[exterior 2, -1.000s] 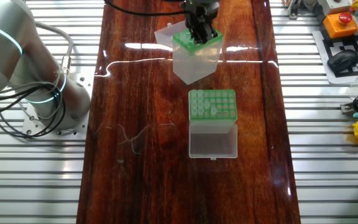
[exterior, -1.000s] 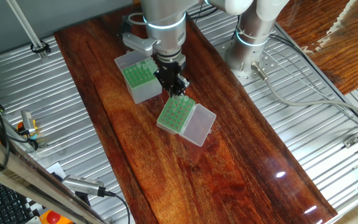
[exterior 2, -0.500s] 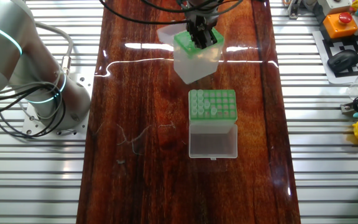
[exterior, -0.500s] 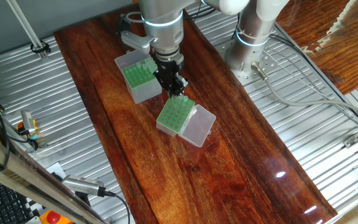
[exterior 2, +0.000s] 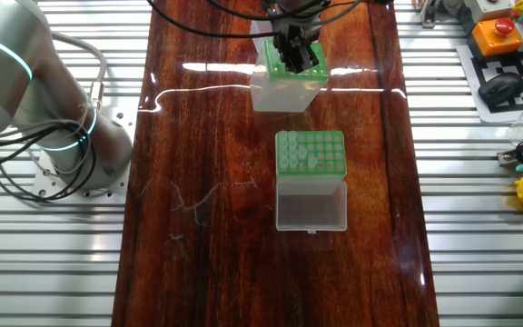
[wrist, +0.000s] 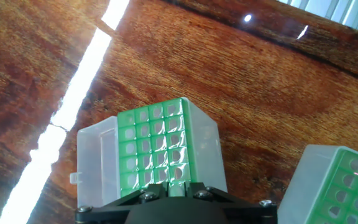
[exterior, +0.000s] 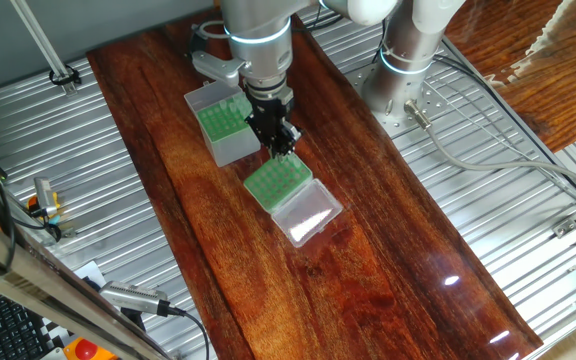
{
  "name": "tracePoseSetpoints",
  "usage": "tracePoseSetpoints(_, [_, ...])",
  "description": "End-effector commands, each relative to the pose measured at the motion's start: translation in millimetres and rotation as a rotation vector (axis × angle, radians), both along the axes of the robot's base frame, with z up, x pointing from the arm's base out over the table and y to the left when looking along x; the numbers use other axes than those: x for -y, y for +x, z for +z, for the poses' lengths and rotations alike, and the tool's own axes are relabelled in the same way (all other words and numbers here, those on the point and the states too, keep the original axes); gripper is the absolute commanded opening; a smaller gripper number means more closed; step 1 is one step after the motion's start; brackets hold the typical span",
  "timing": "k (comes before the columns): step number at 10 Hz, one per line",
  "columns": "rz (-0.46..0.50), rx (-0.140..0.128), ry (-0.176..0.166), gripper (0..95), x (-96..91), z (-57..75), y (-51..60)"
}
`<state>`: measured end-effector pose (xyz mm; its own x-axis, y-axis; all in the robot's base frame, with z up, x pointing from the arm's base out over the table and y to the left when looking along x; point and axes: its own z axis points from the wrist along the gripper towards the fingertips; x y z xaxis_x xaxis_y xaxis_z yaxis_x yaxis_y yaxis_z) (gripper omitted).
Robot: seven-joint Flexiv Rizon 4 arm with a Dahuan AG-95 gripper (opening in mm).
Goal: Transfer all large pipette tips from one holder to another
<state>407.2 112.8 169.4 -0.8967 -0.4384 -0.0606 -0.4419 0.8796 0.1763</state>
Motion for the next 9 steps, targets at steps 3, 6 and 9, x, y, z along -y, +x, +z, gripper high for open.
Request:
tracePoseSetpoints(3, [0.015, -0.005, -0.007, 0.0, 2.3, -5.1, -2.5])
tracePoseSetpoints(6, [0.013, -0.016, -0.01, 0.0, 3.8, -2.7, -3.0])
tracePoseSetpoints(9, [0.034, -0.03, -0.013, 0.0, 3.8, -2.7, -3.0])
